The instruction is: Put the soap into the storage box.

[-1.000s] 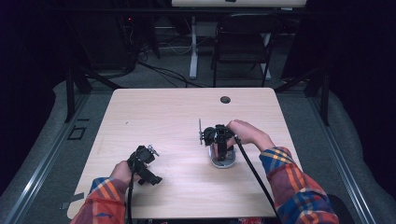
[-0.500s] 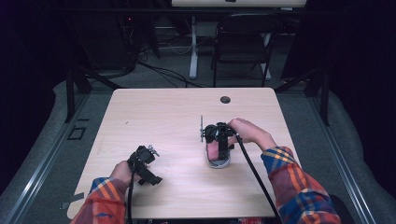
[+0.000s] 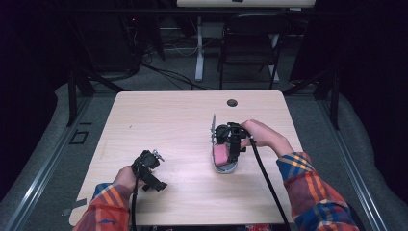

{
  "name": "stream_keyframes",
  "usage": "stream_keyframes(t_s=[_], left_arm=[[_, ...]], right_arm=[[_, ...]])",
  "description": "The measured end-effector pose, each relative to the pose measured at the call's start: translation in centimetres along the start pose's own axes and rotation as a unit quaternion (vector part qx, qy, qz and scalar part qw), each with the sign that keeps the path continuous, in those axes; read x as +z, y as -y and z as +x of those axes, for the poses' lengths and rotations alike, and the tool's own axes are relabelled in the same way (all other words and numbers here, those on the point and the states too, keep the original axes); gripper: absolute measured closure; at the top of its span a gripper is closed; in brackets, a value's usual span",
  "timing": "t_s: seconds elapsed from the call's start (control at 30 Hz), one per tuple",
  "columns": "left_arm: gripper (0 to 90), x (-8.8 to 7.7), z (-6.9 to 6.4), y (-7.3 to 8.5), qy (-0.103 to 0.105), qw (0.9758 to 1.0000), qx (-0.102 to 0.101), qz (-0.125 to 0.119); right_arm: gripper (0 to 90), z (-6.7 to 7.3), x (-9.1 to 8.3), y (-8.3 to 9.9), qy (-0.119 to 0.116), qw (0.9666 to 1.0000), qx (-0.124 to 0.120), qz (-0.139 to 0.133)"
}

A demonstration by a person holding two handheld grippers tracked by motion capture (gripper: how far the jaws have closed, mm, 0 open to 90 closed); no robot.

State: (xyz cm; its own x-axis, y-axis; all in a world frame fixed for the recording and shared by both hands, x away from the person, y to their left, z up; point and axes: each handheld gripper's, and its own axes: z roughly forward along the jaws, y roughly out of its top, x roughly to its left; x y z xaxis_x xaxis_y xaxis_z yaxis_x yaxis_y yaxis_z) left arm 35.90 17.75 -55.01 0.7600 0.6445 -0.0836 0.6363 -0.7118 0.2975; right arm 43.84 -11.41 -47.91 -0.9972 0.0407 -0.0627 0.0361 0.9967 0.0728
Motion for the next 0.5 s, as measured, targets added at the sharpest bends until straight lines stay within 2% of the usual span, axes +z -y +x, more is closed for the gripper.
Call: stream_keyframes(t_s=[0.13,0.27,0.5], left_arm=[[3.9,0.0,0.0,0.0,-0.001,1.0000,0.000,0.000],[3.9,0.0,0.0,0.0,-0.001,1.0000,-0.001,0.000],[3.9,0.0,0.0,0.0,-0.001,1.0000,-0.001,0.000]], right_arm=[[2.7,0.2,-0.9,1.0,0.006,0.9999,0.010,-0.006],[0.0,0.3,-1.6,1.7,0.016,0.9998,0.011,-0.006],[0.0,0.8,-2.3,3.3,0.027,0.9993,0.022,-0.012]])
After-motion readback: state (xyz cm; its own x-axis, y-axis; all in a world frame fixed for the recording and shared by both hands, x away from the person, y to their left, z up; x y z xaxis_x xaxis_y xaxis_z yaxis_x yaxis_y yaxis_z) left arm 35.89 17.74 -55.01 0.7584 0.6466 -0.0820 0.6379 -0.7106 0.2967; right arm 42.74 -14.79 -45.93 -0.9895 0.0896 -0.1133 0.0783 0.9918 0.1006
